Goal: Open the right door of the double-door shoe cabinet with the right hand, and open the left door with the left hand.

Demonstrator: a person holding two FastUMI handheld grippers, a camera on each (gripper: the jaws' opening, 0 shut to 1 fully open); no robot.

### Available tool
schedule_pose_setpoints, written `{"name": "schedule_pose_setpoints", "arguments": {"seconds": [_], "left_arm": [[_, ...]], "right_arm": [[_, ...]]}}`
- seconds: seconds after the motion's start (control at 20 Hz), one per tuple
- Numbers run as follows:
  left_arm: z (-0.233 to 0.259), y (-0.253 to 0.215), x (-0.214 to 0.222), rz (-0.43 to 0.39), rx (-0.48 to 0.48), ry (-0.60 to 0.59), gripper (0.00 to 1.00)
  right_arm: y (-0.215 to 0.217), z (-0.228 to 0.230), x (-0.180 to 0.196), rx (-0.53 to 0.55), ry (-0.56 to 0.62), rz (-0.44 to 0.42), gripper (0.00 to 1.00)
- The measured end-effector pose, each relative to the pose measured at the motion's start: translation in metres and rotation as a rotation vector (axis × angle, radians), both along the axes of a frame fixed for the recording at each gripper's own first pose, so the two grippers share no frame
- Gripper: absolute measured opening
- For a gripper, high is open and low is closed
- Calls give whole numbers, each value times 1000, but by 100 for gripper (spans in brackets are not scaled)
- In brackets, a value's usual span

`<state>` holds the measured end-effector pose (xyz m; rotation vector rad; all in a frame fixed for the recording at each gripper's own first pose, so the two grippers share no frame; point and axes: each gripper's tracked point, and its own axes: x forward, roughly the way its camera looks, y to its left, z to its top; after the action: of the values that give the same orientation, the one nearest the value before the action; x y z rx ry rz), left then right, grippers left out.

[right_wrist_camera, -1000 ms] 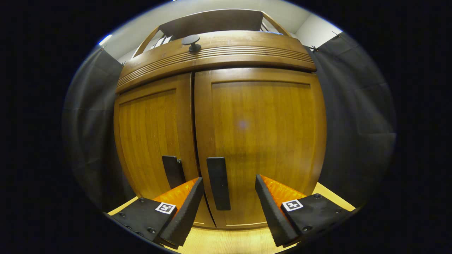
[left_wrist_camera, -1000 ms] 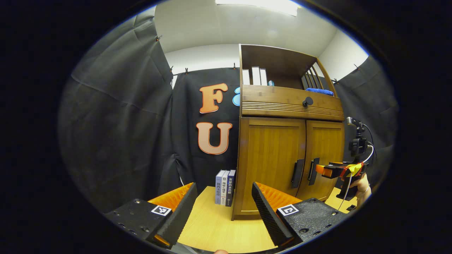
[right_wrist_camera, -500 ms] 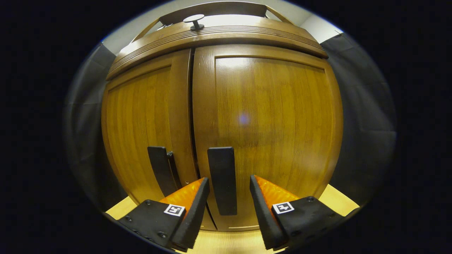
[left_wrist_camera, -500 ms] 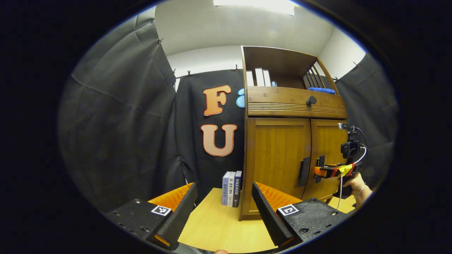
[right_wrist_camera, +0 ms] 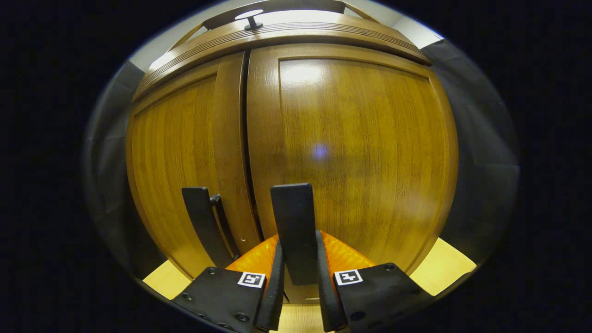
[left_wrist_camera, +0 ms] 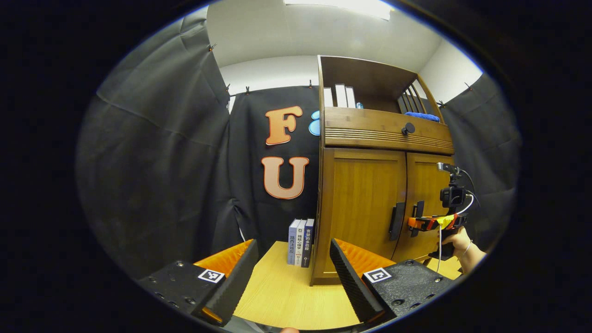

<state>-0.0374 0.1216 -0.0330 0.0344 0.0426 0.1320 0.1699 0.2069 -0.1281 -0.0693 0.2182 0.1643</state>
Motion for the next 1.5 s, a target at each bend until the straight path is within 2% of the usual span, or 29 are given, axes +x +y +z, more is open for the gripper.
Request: {"name": "schedule_pose_setpoints", "arguments": {"seconds": [0.05, 0.1, 0.15, 0.25, 0.3, 0.35, 0.4, 0.5, 0.6, 0.7, 0.8, 0.85, 0.95, 1.0, 1.45, 1.5], "left_arm": [[0, 0, -1, 2, 0, -1, 94], [1, -1, -4, 2, -1, -2, 92], [3, -2, -5, 1, 0, -3, 94], [4, -5, -7, -1, 2, -8, 92], [4, -6, -8, -3, 2, -9, 94], [6, -8, -10, -4, 2, -10, 92], [7, -10, -9, -4, 2, -10, 97], [8, -13, -11, -7, 2, -10, 94], [9, -19, -13, -13, -2, -11, 92], [10, -25, -14, -24, -6, -11, 94], [11, -34, -16, -37, -8, -10, 97], [11, -37, -17, -43, -7, -9, 94], [13, -45, -19, -53, -8, -11, 97], [14, -48, -20, -58, -11, -12, 94], [16, -81, -29, -105, -27, 1, 94], [17, -83, -29, -106, -25, 2, 94]], "right_arm": [[-1, 0, -2, -7, -4, -1, 41], [-1, 2, -5, -11, -8, 3, 36], [-1, 0, -4, -11, -10, 7, 36], [-4, 2, -13, -1, -10, 14, 36], [-6, 2, -20, 1, -10, 19, 36], [-9, 2, -26, 0, -13, 25, 36], [-11, 2, -32, -3, -17, 32, 36], [-17, 4, -44, -3, -21, 44, 32], [-22, 7, -56, 7, -19, 53, 35], [-28, 9, -66, 8, -18, 61, 41], [-34, 10, -74, 7, -16, 69, 41], [-37, 10, -78, 6, -15, 75, 40], [-42, 11, -86, 9, -15, 84, 40], [-44, 12, -90, 11, -14, 89, 40], [-80, 19, -127, 23, -9, 114, 40], [-83, 21, -129, 26, -6, 115, 31]]}}
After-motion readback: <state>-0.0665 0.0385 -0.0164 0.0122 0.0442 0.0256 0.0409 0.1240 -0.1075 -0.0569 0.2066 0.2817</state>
